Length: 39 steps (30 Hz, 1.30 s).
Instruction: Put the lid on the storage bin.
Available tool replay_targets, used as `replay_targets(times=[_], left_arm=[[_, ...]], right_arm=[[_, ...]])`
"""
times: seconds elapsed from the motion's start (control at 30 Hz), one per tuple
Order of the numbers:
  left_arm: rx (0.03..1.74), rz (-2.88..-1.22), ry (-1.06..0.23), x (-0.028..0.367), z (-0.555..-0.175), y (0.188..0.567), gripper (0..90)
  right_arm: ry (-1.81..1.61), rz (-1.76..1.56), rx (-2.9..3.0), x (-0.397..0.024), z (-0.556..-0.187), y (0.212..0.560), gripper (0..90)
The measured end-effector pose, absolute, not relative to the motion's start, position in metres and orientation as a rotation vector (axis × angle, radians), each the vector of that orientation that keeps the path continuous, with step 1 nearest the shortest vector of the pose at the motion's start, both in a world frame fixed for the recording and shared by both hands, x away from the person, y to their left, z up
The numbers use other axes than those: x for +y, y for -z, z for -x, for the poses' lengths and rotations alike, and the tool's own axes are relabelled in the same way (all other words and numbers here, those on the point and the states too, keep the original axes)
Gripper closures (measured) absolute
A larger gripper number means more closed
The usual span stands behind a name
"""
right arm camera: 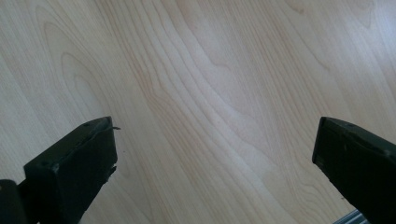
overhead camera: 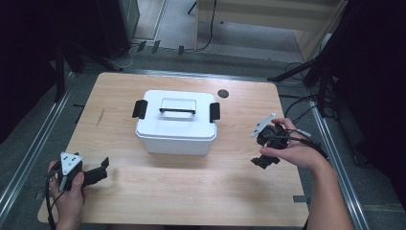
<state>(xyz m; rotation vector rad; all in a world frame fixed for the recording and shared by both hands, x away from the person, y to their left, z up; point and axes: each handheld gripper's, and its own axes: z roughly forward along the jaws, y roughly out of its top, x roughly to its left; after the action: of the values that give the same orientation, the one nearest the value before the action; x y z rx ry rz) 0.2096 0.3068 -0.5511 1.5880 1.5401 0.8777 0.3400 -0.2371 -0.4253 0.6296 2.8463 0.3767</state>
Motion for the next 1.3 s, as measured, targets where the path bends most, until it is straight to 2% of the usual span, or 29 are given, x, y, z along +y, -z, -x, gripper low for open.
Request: replay_targets(times=[0.37,0.53,0.77,0.83,1.3], left_arm=[[1.535,-1.588,-0.875,0.307,-0.209,0.551,0.0],[1.535,-1.589,-0.875,0.307,-0.209,0.551,0.0],[1.535,-1.592,-0.878,0.307,-0.209,0.551,0.0],[1.534,-1.593,-0.879,0.307,-0.209,0.551,0.0],[1.533,-1.602,-0.882,0.306,-0.208,0.551,0.0]], right_arm=[[-0.435,-0.697,2.807,-0.262,-0.326,0.449,0.1],[-0.457,-0.727,2.761,-0.274,-0.317,0.456,4.2],[-0.495,-0.778,2.748,-0.287,-0.306,0.466,3.7],[-0.521,-0.804,2.753,-0.29,-0.303,0.468,0.0],[-0.755,-0.936,2.548,-0.311,-0.279,0.493,0.0]])
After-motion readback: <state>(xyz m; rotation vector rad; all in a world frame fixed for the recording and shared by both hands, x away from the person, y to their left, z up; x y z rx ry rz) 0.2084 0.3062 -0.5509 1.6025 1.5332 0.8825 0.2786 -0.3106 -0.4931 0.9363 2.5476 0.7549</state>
